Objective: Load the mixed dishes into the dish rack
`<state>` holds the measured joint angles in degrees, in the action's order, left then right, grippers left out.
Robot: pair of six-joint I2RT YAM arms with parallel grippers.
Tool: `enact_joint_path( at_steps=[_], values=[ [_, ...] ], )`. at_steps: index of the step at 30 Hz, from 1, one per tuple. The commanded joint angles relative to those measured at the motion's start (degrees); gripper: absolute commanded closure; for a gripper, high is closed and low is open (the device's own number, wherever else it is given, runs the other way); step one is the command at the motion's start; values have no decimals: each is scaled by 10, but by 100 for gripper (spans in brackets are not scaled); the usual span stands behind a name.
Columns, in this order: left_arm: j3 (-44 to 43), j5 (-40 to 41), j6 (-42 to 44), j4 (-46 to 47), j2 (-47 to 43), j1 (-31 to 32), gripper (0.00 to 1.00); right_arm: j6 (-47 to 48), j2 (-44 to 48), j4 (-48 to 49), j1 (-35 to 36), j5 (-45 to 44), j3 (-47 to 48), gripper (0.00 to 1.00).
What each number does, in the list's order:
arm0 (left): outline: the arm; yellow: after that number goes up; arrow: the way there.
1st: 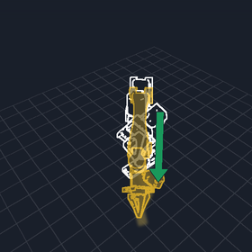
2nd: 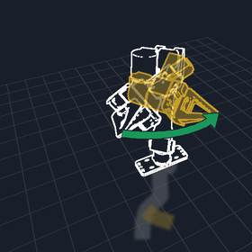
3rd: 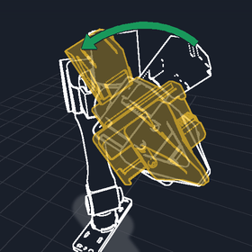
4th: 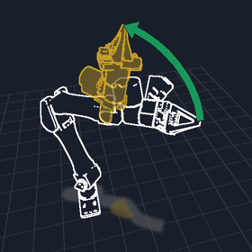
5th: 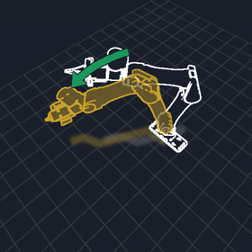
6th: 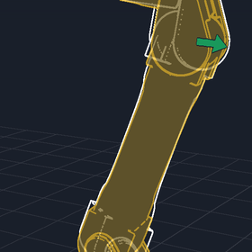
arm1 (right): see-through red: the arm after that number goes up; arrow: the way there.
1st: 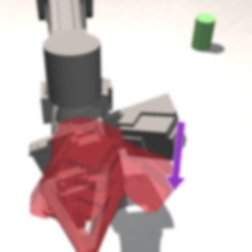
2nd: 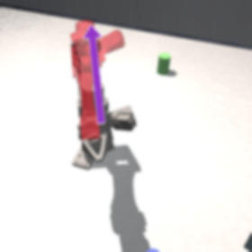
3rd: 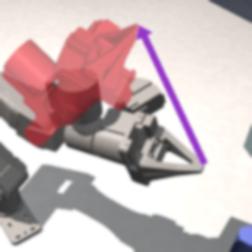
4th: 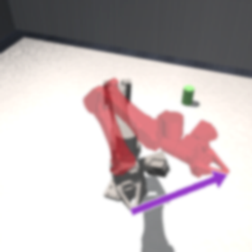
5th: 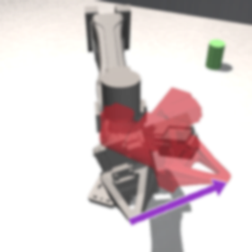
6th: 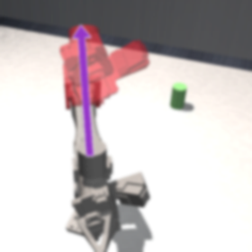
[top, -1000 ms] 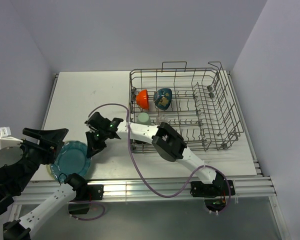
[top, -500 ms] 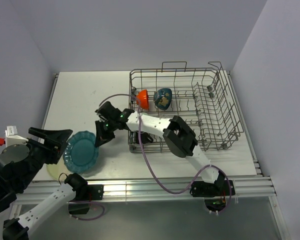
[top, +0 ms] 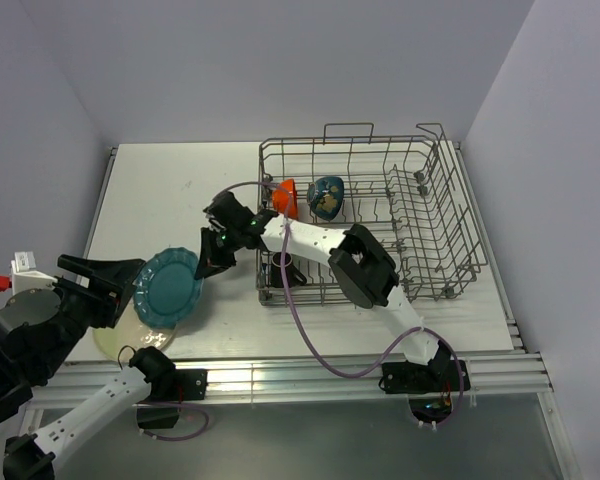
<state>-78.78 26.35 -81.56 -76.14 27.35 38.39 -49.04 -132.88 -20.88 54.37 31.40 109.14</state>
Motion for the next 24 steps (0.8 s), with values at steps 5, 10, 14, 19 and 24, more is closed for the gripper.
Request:
enact_joint_path(
  at_steps=[5, 10, 14, 19, 24],
  values=[
    [21, 19, -17, 13, -10, 13, 25, -31, 61, 115, -7, 64, -22, 100],
    [26, 27, -20, 16, -7, 22, 25, -46, 82, 145, -12, 75, -34, 100],
    [35, 31, -29, 18, -9, 27, 25, -61, 97, 158, -22, 82, -31, 100],
    [43, 34, -42, 13, -12, 31, 26, -80, 108, 180, -36, 98, -43, 100],
    [51, 32, -47, 16, -17, 32, 26, -87, 108, 187, -41, 107, -46, 100]
  ],
)
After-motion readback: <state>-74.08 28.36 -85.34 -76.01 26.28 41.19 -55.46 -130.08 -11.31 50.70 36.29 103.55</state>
